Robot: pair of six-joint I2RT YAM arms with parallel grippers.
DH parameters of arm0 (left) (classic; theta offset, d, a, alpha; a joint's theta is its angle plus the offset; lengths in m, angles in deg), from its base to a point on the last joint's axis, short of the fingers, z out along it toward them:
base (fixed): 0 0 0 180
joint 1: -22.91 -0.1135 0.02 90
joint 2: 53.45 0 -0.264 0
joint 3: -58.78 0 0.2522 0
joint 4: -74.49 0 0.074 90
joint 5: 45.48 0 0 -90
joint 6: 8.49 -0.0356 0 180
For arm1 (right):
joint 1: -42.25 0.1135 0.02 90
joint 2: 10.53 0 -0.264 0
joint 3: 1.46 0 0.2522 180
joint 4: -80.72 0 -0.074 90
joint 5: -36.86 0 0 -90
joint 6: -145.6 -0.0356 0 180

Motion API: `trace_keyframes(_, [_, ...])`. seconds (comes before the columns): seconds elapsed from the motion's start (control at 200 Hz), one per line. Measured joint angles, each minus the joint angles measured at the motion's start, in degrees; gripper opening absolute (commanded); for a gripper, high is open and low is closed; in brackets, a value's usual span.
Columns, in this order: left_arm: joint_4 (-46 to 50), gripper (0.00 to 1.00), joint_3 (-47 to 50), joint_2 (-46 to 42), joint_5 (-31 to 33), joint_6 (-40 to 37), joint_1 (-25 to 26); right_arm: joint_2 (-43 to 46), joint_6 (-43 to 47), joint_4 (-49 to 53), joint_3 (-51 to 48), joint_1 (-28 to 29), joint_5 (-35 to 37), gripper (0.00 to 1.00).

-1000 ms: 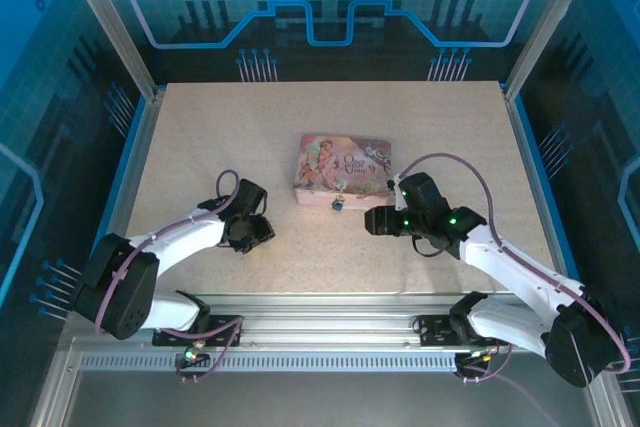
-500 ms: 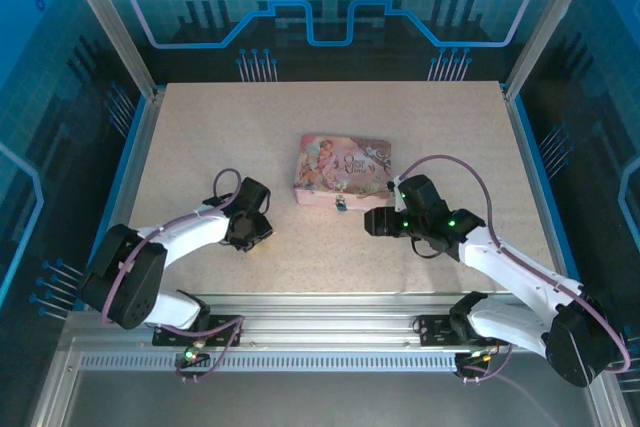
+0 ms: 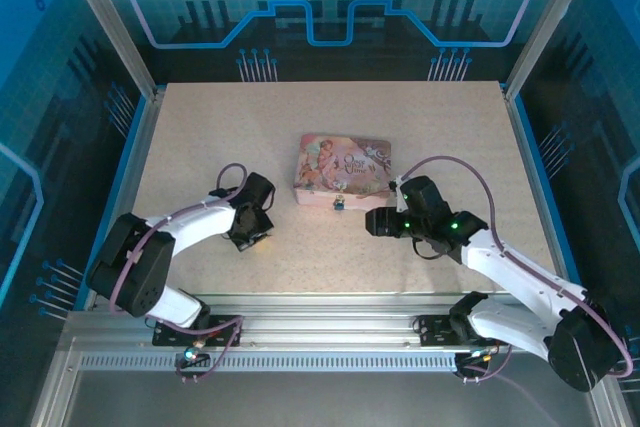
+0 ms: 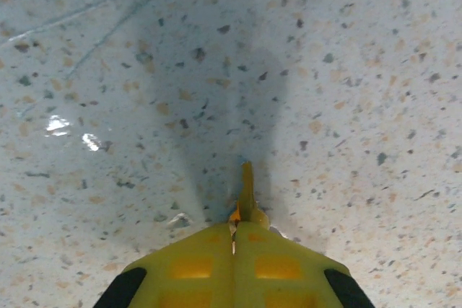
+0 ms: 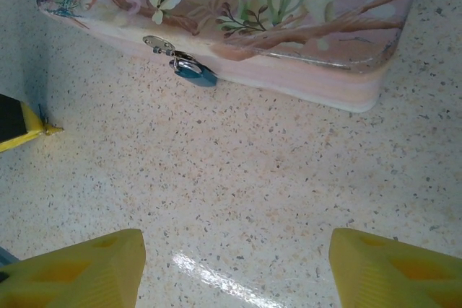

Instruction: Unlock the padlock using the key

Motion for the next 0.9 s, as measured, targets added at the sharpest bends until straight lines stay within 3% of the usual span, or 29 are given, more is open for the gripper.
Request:
trace_keyframes(0.19, [-6.3,0.0,-0.5,-0.3,-1.4,-2.0,0.1,1.8,-0.2,0.2,-0.2,0.0,0.0,0.69])
trace_keyframes(0.46, [-7.0,0.0,-6.5,-6.1,-7.3,-6.8,0.4,3.6,-0.8,-1.0,-0.2,0.0,-2.8,0.68])
trace_keyframes(0.901, [-14.2,0.0,-19.6,-7.3,-29.3,-11.0,3.7,4.9,-1.4,-10.6,0.4,-0.5,-15.9,0.53])
